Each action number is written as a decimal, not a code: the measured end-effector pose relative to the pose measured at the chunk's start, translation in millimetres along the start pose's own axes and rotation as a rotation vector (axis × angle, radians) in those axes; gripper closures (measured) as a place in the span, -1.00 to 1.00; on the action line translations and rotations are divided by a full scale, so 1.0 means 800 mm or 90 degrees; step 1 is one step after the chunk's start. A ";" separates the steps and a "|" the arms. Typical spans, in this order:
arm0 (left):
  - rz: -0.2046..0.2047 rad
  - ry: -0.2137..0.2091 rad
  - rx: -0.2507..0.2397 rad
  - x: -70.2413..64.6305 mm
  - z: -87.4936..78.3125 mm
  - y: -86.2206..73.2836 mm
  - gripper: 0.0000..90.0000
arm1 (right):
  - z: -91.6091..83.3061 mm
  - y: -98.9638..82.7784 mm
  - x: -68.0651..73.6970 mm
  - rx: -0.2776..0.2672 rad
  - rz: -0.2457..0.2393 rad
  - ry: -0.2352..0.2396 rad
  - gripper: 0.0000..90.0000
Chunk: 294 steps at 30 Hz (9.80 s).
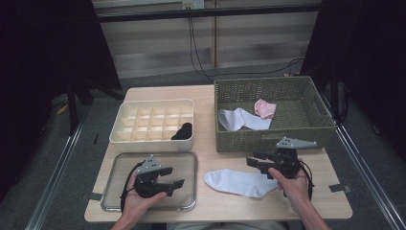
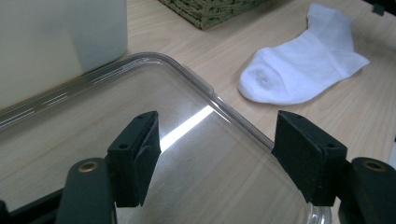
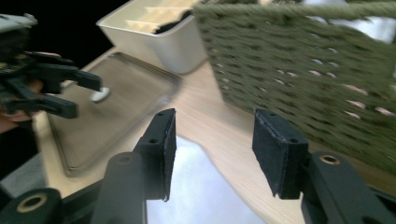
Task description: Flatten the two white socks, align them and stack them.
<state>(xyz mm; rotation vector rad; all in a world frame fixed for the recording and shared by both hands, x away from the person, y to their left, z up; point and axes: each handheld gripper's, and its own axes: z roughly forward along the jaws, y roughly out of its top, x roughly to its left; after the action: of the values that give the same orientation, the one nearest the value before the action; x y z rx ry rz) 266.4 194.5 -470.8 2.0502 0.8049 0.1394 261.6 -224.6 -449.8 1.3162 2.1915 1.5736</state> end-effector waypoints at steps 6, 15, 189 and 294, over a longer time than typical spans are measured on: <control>-0.004 0.007 -0.002 0.003 -0.005 -0.003 -0.30 | -0.001 0.024 0.006 -0.026 -0.013 -0.005 0.15; -0.007 -0.011 0.006 0.008 -0.010 -0.003 -0.25 | 0.005 0.070 -0.006 -0.043 -0.018 -0.008 0.17; -0.007 0.004 -0.016 0.017 -0.022 -0.002 -0.35 | 0.031 0.229 -0.087 -0.125 0.047 -0.022 0.96; 0.068 -0.064 -0.009 -0.036 0.048 0.065 0.52 | -0.050 0.100 0.029 -0.132 0.002 0.077 0.96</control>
<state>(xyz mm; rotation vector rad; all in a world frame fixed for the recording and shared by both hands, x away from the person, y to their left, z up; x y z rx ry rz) 284.5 130.0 -446.8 2.0694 0.6316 0.1011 270.1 -230.5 -357.5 1.1941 2.0233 1.8680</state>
